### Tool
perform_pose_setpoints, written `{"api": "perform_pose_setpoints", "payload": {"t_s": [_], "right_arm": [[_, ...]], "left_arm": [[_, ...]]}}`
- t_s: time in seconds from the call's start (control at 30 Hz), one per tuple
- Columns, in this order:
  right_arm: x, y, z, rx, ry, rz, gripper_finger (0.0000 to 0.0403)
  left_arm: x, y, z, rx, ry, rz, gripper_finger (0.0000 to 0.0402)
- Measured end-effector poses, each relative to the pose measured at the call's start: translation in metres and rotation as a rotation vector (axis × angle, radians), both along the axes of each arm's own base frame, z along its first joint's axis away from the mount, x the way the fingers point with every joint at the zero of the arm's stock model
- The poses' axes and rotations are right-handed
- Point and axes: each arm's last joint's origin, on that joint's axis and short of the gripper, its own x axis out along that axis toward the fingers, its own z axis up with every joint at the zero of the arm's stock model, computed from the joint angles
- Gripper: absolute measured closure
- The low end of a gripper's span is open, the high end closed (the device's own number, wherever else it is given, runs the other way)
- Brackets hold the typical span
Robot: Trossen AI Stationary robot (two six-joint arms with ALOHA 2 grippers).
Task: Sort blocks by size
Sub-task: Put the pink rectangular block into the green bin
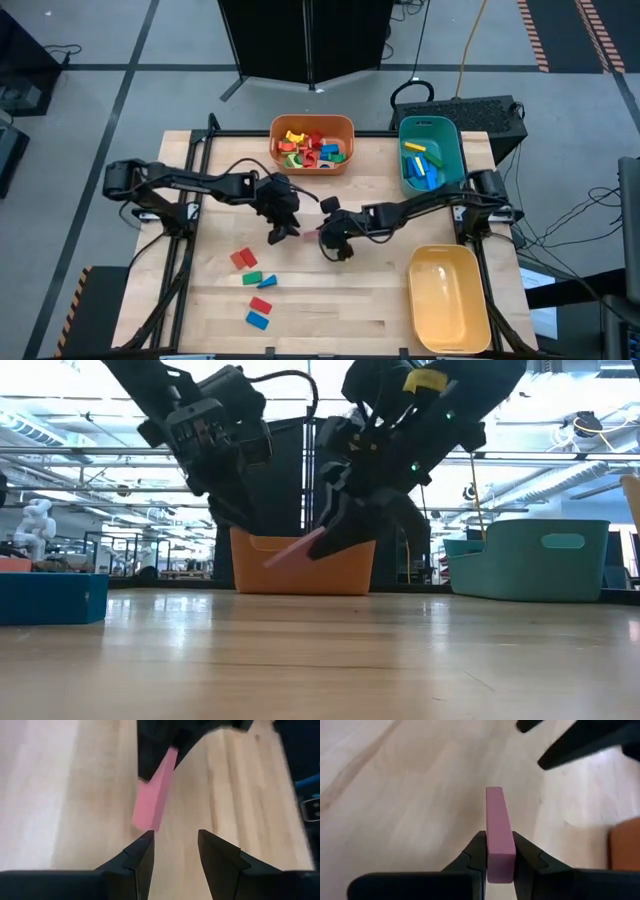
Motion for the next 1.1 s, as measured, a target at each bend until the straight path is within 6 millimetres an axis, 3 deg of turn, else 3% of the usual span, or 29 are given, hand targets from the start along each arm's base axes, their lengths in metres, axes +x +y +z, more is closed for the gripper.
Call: {"api": "perform_pose_setpoints", "payload": {"t_s": [0.23, 0.57, 0.87, 1.1], "right_arm": [[-0.015, -0.014, 0.017, -0.026, 0.022, -0.111, 0.0361], [-0.046, -0.027, 0.038, -0.035, -0.037, -0.217, 0.036], [-0.09, -0.036, 0.057, -0.076, -0.111, -0.425, 0.0359], [-0.126, -0.051, 0.077, -0.144, -0.108, -0.72, 0.0358]], "left_arm": [[-0.018, -0.013, 0.011, 0.1, 0.08, 0.036, 0.0251], [-0.028, -0.031, 0.02, 0.166, 0.104, 0.069, 0.0251], [-0.031, -0.042, 0.018, 0.223, 0.142, 0.1, 0.0251], [-0.031, -0.047, 0.018, 0.249, 0.142, 0.097, 0.0251]]}}
